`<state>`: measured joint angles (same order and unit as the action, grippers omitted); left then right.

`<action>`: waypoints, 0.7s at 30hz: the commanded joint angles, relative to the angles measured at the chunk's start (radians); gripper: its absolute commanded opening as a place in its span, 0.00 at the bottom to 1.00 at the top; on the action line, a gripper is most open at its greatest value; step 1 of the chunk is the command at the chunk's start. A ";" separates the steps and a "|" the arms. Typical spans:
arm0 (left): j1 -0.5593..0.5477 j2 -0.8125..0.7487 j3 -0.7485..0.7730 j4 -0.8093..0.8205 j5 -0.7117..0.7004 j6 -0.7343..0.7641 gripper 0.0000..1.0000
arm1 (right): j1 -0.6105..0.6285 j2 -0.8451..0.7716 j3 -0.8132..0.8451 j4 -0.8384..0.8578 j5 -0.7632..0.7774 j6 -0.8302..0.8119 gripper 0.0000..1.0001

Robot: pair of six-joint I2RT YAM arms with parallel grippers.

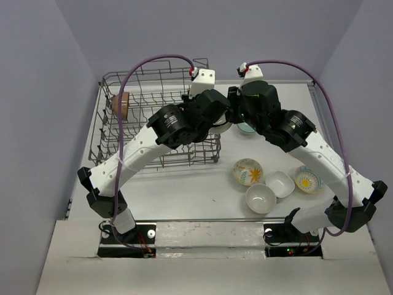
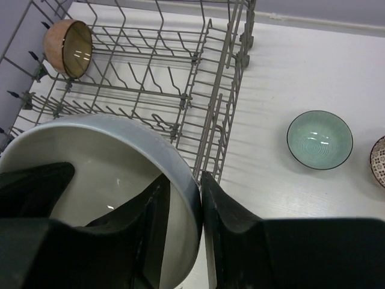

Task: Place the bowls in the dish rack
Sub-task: Pass from the right arm to the left

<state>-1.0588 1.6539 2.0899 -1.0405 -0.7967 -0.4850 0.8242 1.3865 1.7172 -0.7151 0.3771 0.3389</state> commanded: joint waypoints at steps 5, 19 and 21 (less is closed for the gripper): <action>0.006 -0.006 -0.054 0.031 0.002 0.011 0.00 | 0.023 -0.034 0.030 0.230 -0.015 0.029 0.48; 0.161 -0.080 -0.025 0.060 -0.029 0.057 0.00 | 0.023 -0.076 0.071 0.069 0.146 0.064 0.61; 0.238 -0.077 -0.019 0.077 -0.024 0.094 0.00 | 0.023 -0.116 0.044 0.048 0.155 0.068 0.61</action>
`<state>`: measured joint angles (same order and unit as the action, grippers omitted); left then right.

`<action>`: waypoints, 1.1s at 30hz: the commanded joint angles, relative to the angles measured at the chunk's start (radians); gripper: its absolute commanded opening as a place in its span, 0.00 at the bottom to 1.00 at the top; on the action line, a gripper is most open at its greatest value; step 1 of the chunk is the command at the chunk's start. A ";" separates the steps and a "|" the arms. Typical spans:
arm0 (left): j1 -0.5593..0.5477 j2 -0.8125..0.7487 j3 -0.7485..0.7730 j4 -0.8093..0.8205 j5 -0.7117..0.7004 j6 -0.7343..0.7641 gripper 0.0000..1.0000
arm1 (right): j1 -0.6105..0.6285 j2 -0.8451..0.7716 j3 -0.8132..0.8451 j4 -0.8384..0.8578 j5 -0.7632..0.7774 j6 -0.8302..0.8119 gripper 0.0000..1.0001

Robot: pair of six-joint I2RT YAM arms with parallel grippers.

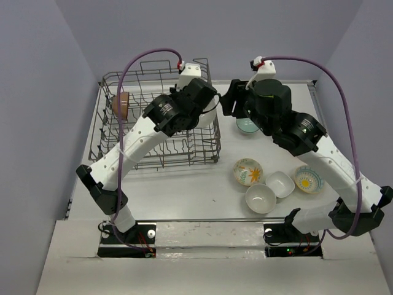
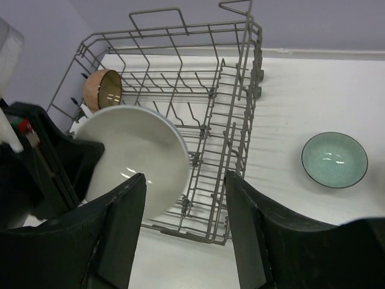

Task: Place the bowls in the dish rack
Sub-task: Pass from the right arm to the left, then insert the bowl into the dish rack.

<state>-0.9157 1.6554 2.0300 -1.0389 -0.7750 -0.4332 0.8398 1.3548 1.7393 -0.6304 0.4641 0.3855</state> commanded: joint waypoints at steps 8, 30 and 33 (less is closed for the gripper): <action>0.365 0.027 0.116 0.125 -0.090 0.169 0.00 | 0.007 -0.207 -0.053 -0.113 0.136 0.018 0.61; 0.586 0.517 0.319 0.272 -0.481 0.493 0.00 | 0.007 -0.361 -0.264 -0.210 0.146 0.047 0.61; 0.589 0.547 0.322 0.380 -0.584 0.582 0.00 | 0.007 -0.368 -0.285 -0.210 0.146 0.046 0.61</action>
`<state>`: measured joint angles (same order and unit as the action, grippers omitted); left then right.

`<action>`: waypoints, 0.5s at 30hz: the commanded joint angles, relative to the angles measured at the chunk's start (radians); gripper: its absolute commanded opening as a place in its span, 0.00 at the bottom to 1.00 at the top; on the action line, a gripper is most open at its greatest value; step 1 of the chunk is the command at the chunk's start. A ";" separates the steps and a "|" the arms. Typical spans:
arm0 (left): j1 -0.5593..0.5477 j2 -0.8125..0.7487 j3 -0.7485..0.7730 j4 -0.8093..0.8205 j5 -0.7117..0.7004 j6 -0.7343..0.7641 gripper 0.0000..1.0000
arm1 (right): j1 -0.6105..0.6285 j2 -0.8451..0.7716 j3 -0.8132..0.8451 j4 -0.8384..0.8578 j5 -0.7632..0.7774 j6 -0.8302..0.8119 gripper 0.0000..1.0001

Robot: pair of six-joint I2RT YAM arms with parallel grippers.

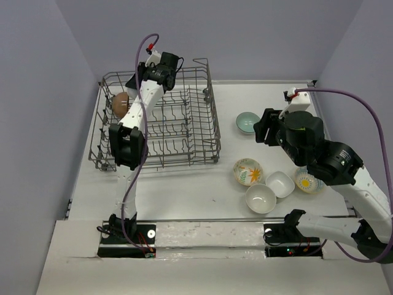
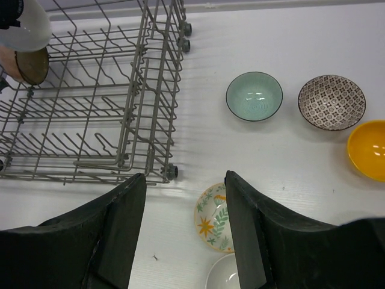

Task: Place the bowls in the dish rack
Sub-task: Insert the bowl into the dish rack.

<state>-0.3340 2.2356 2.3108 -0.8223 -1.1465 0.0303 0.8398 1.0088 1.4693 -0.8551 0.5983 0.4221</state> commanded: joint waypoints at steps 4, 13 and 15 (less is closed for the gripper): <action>0.007 -0.016 0.026 0.323 -0.304 0.273 0.00 | 0.007 -0.030 -0.030 0.013 0.017 0.004 0.61; -0.007 0.009 -0.060 0.549 -0.343 0.482 0.00 | 0.007 -0.049 -0.072 0.027 0.011 -0.002 0.61; -0.011 0.013 -0.079 0.545 -0.337 0.479 0.00 | 0.007 -0.050 -0.076 0.030 0.011 -0.005 0.61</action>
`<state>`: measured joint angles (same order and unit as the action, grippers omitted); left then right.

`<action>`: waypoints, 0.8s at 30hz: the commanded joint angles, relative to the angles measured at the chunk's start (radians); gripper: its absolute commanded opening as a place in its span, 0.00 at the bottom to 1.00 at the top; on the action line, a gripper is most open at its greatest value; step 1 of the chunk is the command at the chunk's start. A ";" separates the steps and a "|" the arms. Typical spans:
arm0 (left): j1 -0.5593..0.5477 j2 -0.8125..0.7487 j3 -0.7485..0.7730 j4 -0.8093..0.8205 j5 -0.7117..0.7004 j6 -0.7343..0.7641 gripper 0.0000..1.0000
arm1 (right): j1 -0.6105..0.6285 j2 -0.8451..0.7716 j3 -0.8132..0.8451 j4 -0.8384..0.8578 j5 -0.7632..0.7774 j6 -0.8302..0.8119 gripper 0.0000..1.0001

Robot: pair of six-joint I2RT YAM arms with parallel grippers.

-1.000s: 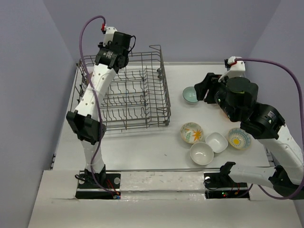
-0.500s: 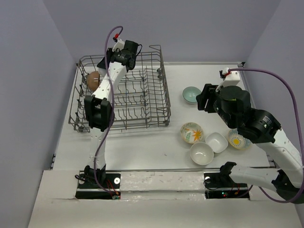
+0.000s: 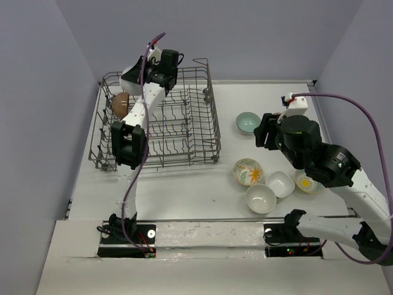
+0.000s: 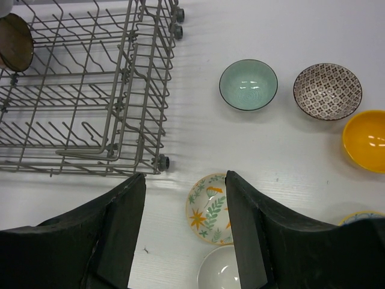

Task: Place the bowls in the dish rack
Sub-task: Insert the bowl into the dish rack.

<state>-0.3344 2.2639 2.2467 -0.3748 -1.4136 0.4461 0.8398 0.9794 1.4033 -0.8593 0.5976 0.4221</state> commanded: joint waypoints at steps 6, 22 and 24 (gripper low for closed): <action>-0.025 -0.017 -0.079 0.059 -0.053 0.019 0.00 | 0.007 -0.028 -0.032 0.049 0.008 -0.008 0.62; -0.054 0.080 -0.068 0.027 -0.068 0.000 0.00 | 0.007 -0.065 -0.069 0.048 0.011 -0.005 0.62; -0.055 0.083 -0.067 0.036 -0.071 0.016 0.00 | 0.007 -0.071 -0.072 0.046 0.013 -0.008 0.62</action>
<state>-0.3882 2.3608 2.1296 -0.3599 -1.4227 0.4412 0.8398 0.9268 1.3415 -0.8516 0.5953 0.4217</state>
